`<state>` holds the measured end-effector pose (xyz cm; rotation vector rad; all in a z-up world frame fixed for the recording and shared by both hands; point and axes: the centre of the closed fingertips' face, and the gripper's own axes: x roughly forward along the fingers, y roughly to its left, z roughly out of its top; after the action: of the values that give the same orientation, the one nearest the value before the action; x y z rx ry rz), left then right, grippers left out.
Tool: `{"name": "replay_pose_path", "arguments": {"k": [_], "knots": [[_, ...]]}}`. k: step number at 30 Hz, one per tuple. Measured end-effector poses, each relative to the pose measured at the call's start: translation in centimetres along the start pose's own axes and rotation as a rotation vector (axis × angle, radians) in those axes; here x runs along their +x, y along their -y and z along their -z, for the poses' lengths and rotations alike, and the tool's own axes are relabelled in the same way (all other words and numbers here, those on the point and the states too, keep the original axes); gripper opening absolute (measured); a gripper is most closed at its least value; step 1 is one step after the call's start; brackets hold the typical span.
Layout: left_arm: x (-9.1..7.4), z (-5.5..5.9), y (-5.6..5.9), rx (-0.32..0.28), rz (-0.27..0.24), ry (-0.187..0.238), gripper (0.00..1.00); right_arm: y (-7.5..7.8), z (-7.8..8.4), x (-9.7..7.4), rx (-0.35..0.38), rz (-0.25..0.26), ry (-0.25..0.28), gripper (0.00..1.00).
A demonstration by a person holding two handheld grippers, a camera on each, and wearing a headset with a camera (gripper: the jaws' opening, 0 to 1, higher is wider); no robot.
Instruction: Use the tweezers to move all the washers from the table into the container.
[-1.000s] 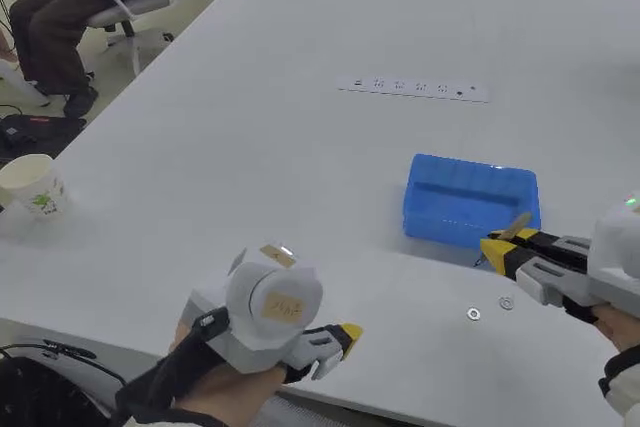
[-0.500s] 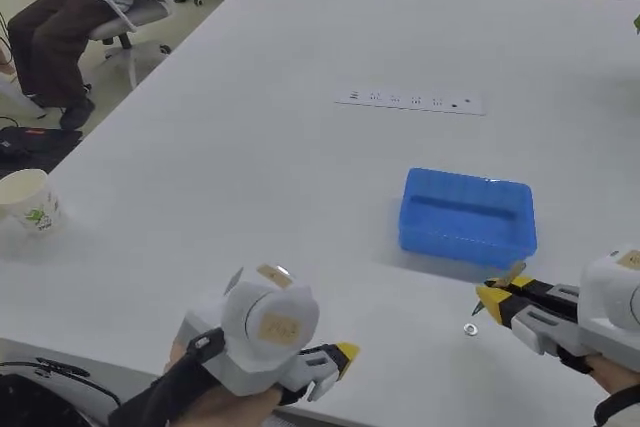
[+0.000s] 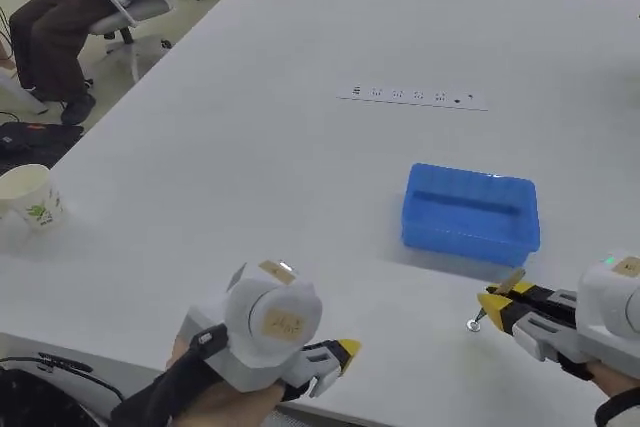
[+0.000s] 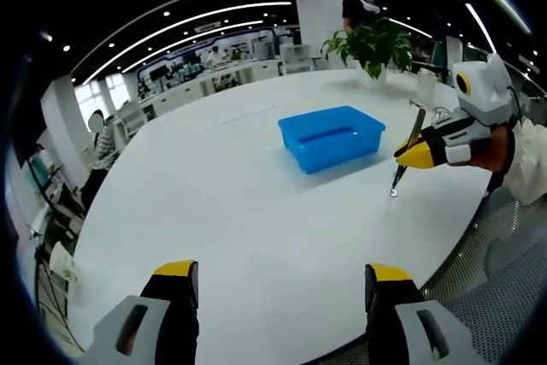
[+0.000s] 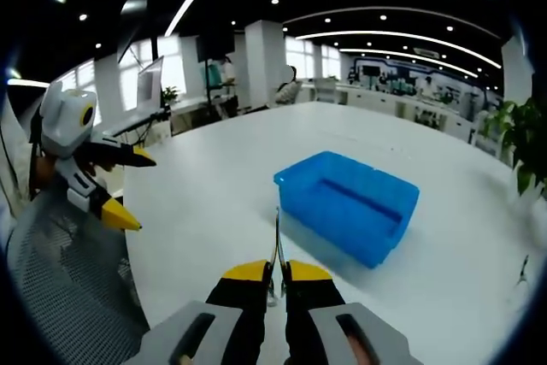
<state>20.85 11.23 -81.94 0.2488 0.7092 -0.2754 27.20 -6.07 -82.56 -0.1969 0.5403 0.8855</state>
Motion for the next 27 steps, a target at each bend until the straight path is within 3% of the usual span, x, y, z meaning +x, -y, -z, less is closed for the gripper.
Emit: {"name": "replay_pose_path", "arguments": {"k": [9, 27], "knots": [[-0.04, -0.02, -0.10, -0.002, -0.007, 0.001, 0.81, 0.15, 0.19, 0.15, -0.028, 0.008, -0.004, 0.04], [0.08, 0.08, -0.10, 0.006, -0.006, -0.006, 0.81, 0.02, 0.20, 0.18, -0.008, -0.007, 0.004, 0.04]]}}
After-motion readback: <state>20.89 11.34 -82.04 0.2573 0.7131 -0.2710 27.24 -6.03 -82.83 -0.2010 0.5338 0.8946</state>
